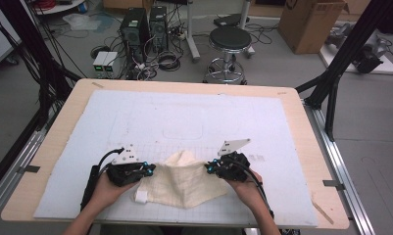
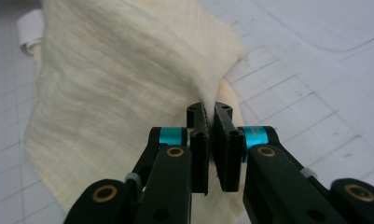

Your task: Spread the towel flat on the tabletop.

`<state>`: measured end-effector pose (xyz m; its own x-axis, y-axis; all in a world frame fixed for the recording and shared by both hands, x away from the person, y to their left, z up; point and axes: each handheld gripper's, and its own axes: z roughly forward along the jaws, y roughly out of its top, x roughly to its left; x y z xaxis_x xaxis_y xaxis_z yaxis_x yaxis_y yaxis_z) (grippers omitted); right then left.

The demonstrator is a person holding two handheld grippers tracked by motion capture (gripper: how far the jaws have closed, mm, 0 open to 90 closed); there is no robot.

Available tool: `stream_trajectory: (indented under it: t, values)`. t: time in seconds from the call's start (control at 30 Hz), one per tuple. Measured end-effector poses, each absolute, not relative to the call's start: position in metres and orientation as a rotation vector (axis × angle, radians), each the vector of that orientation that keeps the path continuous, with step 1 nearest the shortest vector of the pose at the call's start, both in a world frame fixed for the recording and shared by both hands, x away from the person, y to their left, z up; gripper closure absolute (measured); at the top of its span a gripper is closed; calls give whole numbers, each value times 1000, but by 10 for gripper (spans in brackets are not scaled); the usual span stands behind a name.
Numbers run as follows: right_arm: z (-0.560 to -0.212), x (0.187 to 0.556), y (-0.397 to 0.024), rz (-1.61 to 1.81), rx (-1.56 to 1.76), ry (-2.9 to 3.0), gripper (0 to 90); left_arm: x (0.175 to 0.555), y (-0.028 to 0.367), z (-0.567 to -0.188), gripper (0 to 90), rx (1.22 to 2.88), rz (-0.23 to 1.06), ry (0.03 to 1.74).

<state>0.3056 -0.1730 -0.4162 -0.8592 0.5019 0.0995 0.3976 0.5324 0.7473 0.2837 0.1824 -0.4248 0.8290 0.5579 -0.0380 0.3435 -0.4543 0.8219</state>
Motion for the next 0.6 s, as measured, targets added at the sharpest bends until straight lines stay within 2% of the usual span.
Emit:
stream_trajectory:
  t: [0.2,0.23,0.3,0.37,0.47,0.6]
  values:
    - [-403,292,-186,1243,781,2588,854,278,186,-416,894,2035,300,643]
    - [-402,289,-188,1244,779,2587,848,278,185,-416,861,2023,291,643]
    - [-402,285,-191,1242,787,2600,844,283,181,-417,703,2037,258,641]
    - [-405,281,-194,1235,782,2600,840,288,174,-418,637,2057,231,618]
    - [-410,277,-198,1217,786,2613,838,296,165,-419,486,2068,211,606]
    - [-416,274,-203,1215,803,2628,836,311,163,-425,419,2026,158,662]
